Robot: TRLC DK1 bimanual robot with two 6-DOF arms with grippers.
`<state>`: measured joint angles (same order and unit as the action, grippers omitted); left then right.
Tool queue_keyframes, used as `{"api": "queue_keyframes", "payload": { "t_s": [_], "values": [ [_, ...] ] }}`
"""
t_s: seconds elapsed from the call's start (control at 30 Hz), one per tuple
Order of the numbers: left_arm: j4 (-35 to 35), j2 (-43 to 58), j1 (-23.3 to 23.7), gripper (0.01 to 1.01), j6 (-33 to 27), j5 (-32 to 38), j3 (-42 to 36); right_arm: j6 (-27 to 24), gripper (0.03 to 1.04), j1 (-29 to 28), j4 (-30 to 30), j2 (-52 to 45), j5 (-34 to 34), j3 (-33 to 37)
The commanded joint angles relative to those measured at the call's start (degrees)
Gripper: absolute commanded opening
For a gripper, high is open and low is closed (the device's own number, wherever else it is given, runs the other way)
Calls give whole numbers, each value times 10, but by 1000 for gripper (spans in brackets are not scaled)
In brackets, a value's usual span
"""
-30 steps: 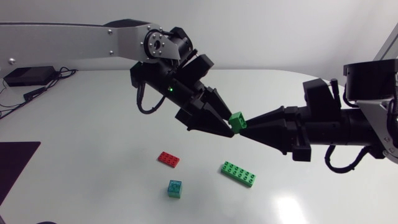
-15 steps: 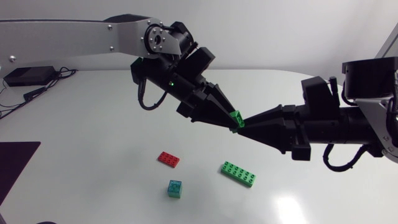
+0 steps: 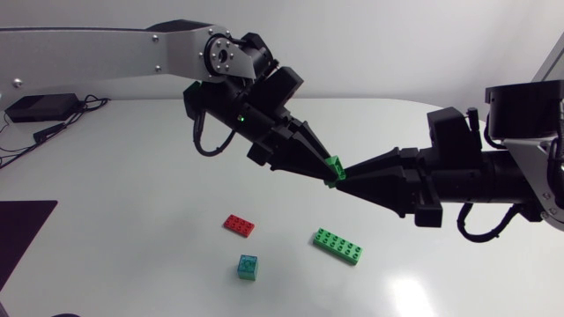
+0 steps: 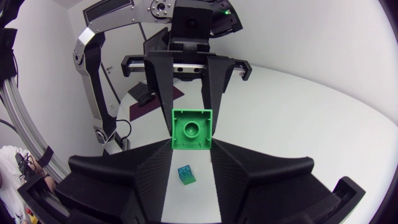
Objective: Separate the duplo bricks
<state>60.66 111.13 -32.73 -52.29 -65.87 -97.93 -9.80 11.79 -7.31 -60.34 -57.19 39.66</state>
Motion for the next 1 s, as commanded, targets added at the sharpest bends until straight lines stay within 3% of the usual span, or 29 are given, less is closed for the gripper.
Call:
{"api": "queue_keyframes", "payload": {
  "t_s": [0.0, 0.23, 0.3, 0.4, 0.47, 0.7, 0.8, 0.97],
  "values": [
    [17, 12, -2, 316, -4, -20, -13, 8, 243, 1, 10, -8, -2, -4],
    [23, 6, -4, 302, -13, -21, -11, 9, 282, -6, 10, -8, -19, -6],
    [24, 4, -3, 302, -15, -21, -15, 9, 452, -9, 9, -5, -19, -7],
    [24, -4, 3, 302, -16, -18, -19, 8, 861, -17, 3, 3, -20, -8],
    [25, -8, 6, 302, -16, 2, -28, 8, 974, -25, 0, 9, -20, -9],
    [75, -8, 23, 302, -41, 57, -76, -20, 984, -37, -44, 36, -20, -5],
    [80, 1, 20, 302, -68, 155, -81, -57, 984, -43, -87, 53, 15, 3],
    [54, 26, -8, 302, -122, 405, -57, -126, 984, -44, -166, 78, 72, 13]
  ]
}}
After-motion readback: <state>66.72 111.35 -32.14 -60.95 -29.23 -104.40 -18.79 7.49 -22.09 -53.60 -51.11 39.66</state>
